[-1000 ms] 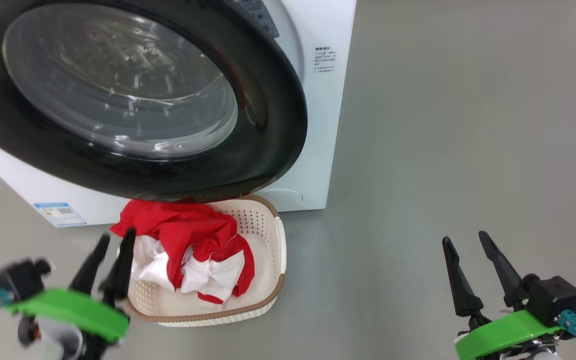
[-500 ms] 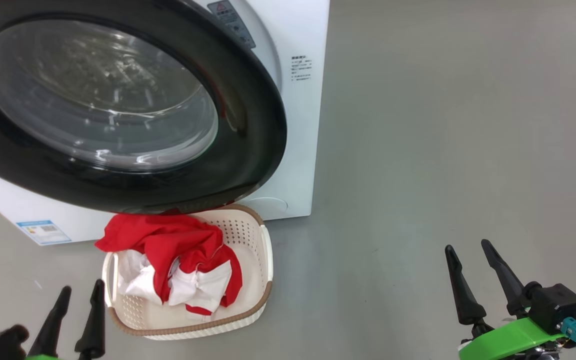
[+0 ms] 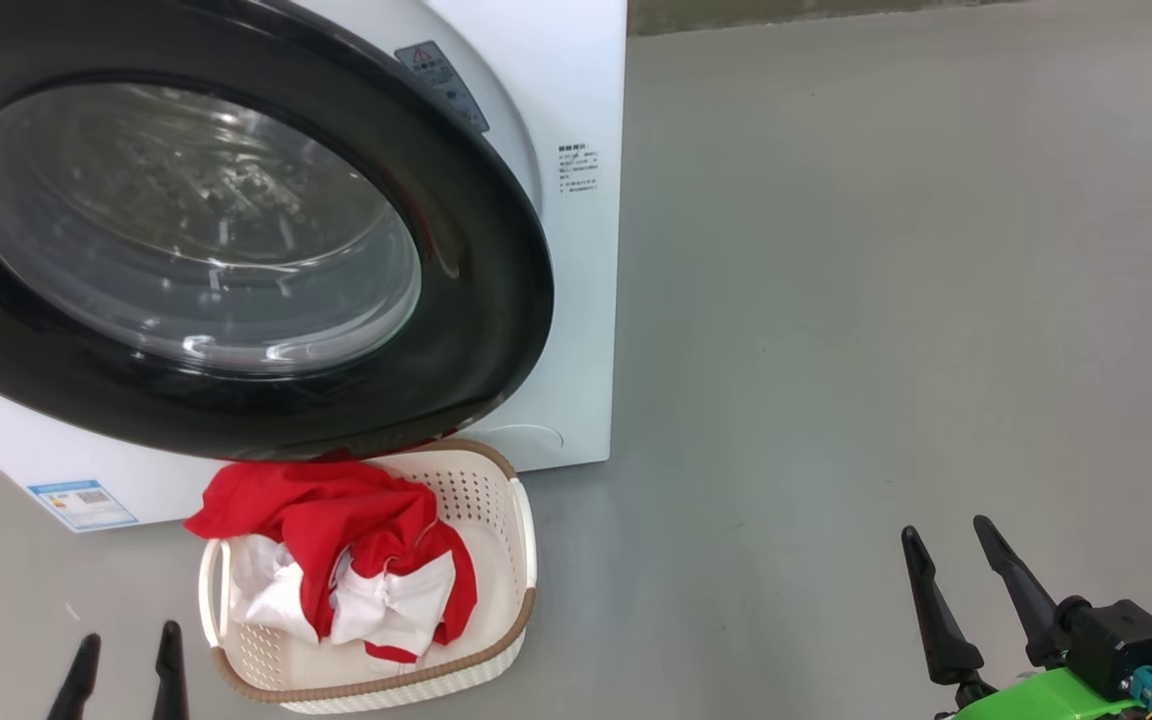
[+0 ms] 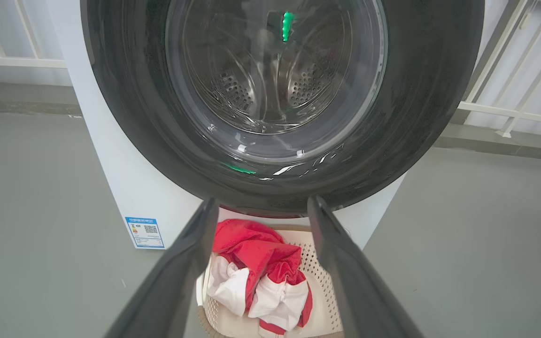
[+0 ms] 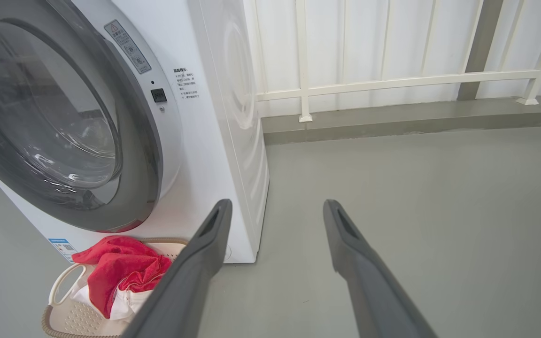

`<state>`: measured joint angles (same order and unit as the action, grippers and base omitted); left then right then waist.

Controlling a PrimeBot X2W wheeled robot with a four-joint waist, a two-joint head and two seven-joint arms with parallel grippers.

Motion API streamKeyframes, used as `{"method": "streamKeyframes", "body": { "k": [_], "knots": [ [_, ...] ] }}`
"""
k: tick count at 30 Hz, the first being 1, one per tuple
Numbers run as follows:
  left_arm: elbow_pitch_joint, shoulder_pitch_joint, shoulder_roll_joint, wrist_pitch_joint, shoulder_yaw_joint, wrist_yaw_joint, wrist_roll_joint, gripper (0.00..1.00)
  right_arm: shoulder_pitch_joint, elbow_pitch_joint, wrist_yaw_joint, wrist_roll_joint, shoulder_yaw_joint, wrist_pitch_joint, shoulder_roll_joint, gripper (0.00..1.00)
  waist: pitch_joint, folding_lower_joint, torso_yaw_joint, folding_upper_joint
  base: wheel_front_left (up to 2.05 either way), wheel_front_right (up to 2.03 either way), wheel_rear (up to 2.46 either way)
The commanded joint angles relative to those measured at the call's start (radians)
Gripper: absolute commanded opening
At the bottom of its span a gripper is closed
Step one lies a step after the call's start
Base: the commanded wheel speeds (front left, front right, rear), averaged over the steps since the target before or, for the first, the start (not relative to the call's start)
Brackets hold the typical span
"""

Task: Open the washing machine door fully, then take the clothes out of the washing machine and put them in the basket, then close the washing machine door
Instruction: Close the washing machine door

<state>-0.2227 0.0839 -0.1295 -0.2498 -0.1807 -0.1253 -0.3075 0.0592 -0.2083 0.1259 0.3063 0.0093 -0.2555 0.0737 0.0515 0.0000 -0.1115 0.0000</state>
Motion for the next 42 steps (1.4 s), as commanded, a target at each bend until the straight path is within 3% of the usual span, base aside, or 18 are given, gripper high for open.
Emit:
{"method": "streamKeyframes", "body": {
  "k": [1,10,25,26,27,28,29,30,42],
  "knots": [
    [0.027,-0.007,-0.006,-0.012,-0.041,-0.005,0.021,1.0,-0.01,0.023,0.005,-0.002,0.016,-0.006,0.017,1.0,-0.005,0.0,0.003,0.0,0.0,0.0,0.0],
    [0.015,0.006,0.026,-0.012,-0.055,-0.005,0.052,1.0,0.001,0.02,0.005,-0.002,0.011,-0.006,0.015,1.0,-0.009,0.0,0.012,0.0,0.0,0.0,0.0],
    [0.032,0.005,0.029,-0.012,-0.051,-0.005,0.068,1.0,-0.007,0.023,0.005,-0.004,0.019,-0.006,0.014,1.0,-0.01,0.0,0.027,0.0,0.0,0.0,0.0],
    [0.034,0.005,0.03,-0.012,-0.05,-0.005,0.068,1.0,-0.009,0.023,0.005,-0.002,0.022,-0.006,0.013,0.96,-0.01,0.0,0.03,0.0,0.0,0.0,0.0],
    [0.036,0.004,0.032,-0.012,-0.049,-0.005,0.068,1.0,-0.012,0.024,0.005,-0.001,0.027,-0.006,0.014,0.63,-0.009,0.0,0.033,0.0,0.0,0.0,0.0],
    [0.037,0.003,0.034,-0.012,-0.045,-0.005,0.068,1.0,-0.016,0.025,0.005,0.001,0.034,-0.006,0.015,0.42,-0.009,0.0,0.039,0.0,0.0,0.0,0.0],
    [0.038,0.003,0.036,-0.012,-0.04,-0.005,0.069,1.0,-0.02,0.026,0.005,0.003,0.041,-0.006,0.017,0.14,-0.008,0.0,0.045,0.0,0.0,0.0,0.0],
    [0.039,0.002,0.038,-0.012,-0.035,-0.005,0.07,1.0,-0.025,0.025,0.005,0.005,0.048,-0.006,0.018,0.0,-0.008,0.0,0.051,0.0,0.0,0.0,0.0],
    [0.054,0.008,0.063,-0.012,-0.011,-0.005,0.068,1.0,-0.146,0.034,0.005,0.021,0.139,-0.006,0.013,0.0,-0.013,0.0,0.149,0.0,0.0,0.0,0.0]
  ]
}}
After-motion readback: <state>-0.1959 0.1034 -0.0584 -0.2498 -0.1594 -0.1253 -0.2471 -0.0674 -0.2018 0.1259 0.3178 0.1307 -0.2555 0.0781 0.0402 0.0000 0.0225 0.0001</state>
